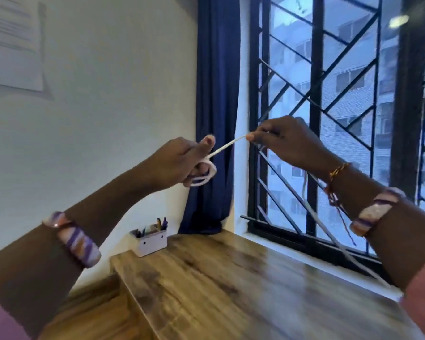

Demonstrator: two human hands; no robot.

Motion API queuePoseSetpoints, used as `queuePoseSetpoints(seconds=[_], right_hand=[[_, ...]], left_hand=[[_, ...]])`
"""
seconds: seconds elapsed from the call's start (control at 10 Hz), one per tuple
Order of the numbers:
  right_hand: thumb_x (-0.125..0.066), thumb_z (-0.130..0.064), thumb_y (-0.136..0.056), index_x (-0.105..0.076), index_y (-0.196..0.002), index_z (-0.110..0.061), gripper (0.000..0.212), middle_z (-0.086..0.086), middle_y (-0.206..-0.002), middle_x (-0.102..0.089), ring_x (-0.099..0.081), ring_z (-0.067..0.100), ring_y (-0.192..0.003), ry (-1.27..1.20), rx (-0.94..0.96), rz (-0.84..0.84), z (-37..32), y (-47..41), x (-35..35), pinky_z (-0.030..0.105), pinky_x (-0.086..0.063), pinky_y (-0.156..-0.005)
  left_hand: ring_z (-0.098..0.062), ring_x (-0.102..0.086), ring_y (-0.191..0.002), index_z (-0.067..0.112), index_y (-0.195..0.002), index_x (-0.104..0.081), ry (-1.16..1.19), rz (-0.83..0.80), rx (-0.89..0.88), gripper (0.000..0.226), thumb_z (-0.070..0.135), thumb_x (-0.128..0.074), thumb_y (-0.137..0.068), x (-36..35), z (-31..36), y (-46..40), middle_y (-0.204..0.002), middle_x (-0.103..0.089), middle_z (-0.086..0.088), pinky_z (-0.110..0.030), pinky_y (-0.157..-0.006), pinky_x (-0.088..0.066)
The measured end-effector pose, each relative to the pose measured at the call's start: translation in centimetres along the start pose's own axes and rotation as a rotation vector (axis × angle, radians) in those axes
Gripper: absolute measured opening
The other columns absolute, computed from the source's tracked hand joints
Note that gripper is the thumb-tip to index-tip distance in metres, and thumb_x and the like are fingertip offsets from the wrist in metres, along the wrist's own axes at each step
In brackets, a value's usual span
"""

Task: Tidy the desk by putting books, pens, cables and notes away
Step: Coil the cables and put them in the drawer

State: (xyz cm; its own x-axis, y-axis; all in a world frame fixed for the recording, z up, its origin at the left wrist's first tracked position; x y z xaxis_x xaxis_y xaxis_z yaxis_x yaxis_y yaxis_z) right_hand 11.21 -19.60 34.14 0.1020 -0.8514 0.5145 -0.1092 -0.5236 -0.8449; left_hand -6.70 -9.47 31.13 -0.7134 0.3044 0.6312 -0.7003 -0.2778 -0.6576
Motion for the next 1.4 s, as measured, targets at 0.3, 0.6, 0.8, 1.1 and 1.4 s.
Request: queuePoseSetpoints(seconds=[0.3,0.6,0.8,1.1,1.4], right_hand=[[-0.049,-0.038,-0.093,-0.055,-0.062,-0.015,0.039,-0.002,-0.051,-0.047,-0.043,0.015,-0.046,-0.030,-0.068,-0.169,0.2,1.7,-4.6,0.024,-0.036,-0.048],[-0.044,-0.031,-0.096,-0.052,-0.080,-0.025,0.020,-0.003,-0.051,-0.044,-0.044,0.020,-0.047,0.084,0.072,-0.135,-2.2,4.3,-2.6,0.033,-0.040,-0.050],[-0.043,-0.049,-0.091,-0.064,-0.090,-0.023,0.033,-0.008,-0.056,-0.049,-0.049,0.016,-0.056,0.226,-0.046,0.157,0.1,2.7,4.1,0.029,-0.036,-0.055],[-0.034,-0.045,-0.097,-0.042,-0.080,-0.028,0.025,-0.005,-0.057,-0.040,-0.044,0.023,-0.056,0.304,-0.038,-0.190,-8.3,6.5,1.4,0.031,-0.034,-0.056],[-0.036,-0.032,-0.099,-0.054,-0.108,-0.032,0.019,-0.004,-0.073,-0.054,-0.058,0.022,-0.070,0.409,0.270,-0.249,-17.6,7.5,0.8,0.026,-0.030,-0.053]], left_hand=[[-0.015,-0.056,-0.039,0.007,-0.060,-0.047,1.884,0.697,0.201,0.038,0.011,-0.038,-0.097,1.5,-3.3,-4.6,-0.049,-0.054,-0.005,-0.019,-0.043,-0.051],[-0.029,-0.059,-0.073,-0.002,-0.093,-0.058,-0.352,0.968,-0.128,0.025,0.016,-0.042,-0.095,1.8,-6.0,-4.5,-0.084,-0.063,-0.013,-0.033,-0.068,-0.045],[-0.026,-0.049,-0.056,0.014,-0.064,-0.047,-0.198,0.071,-0.076,0.051,0.052,-0.026,-0.092,-2.3,0.6,-2.4,-0.058,-0.048,-0.003,-0.028,-0.053,-0.037],[-0.011,-0.061,-0.044,0.008,-0.074,-0.054,1.844,0.541,0.176,0.028,0.020,-0.044,-0.097,1.4,4.9,0.8,-0.053,-0.060,-0.004,-0.018,-0.055,-0.054],[-0.038,-0.060,-0.063,0.004,-0.080,-0.053,-0.807,0.535,-0.119,0.033,0.030,-0.037,-0.093,7.9,-0.4,12.2,-0.070,-0.060,-0.018,-0.032,-0.053,-0.038]])
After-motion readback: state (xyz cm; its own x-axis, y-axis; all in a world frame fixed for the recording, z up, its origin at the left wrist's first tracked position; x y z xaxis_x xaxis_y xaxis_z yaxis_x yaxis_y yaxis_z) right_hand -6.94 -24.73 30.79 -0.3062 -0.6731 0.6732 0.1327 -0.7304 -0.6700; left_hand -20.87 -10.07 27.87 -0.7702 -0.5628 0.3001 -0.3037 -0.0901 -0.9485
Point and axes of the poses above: each hand's wrist, its own y-axis away from the middle knuckle, its own x-axis out of the back of the hand, z = x × y, the point moved 4 cm from there along -y, towards the middle knuckle
